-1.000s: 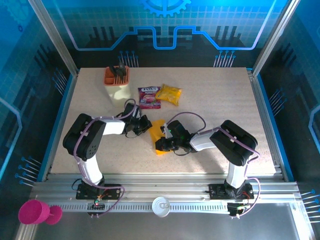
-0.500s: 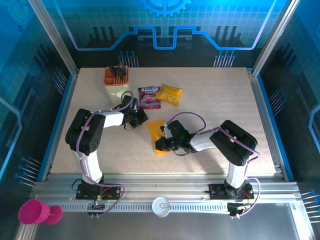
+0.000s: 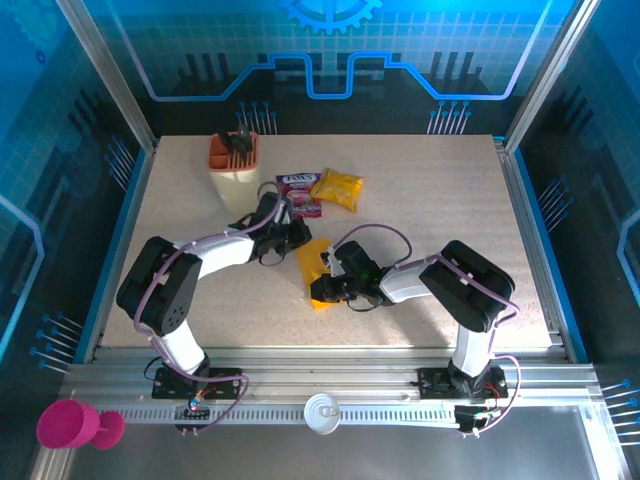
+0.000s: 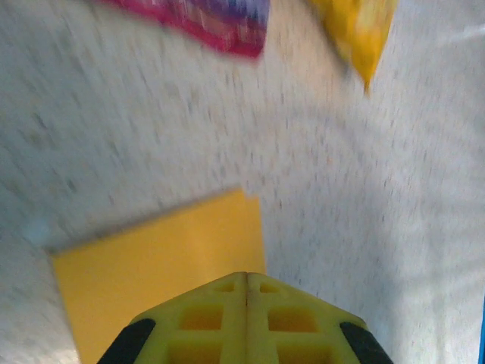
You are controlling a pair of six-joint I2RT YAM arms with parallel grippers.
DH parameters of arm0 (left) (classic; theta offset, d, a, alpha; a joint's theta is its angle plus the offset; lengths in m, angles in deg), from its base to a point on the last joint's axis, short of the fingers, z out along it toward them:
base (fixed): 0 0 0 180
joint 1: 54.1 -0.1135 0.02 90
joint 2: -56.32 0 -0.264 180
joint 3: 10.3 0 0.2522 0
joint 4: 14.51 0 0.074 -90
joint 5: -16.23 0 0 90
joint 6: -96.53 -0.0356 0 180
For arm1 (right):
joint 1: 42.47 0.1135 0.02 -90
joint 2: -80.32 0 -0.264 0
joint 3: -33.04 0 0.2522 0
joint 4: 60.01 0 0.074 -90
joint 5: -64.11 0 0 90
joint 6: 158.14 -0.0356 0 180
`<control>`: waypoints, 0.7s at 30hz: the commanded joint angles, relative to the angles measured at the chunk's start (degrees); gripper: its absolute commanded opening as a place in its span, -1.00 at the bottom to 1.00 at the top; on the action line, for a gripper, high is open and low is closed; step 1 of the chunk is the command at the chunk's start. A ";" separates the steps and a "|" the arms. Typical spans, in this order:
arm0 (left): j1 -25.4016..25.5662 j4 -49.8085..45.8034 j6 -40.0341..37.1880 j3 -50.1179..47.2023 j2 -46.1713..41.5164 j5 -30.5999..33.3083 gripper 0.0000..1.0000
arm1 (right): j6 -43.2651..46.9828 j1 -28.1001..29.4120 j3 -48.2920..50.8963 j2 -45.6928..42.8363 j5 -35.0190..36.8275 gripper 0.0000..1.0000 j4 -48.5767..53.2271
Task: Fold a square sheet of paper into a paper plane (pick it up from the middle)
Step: First fold in half a square sheet of paper at the center of the table.
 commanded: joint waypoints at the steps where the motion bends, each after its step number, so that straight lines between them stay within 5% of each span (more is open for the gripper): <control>1: 0.54 2.65 3.95 -3.69 2.45 -1.05 -1.00 | -0.35 1.55 3.13 4.11 3.10 -1.00 14.50; 21: 0.30 -4.89 4.39 -1.89 9.70 -0.18 -1.00 | 6.92 7.47 1.89 -2.47 6.06 -1.00 24.34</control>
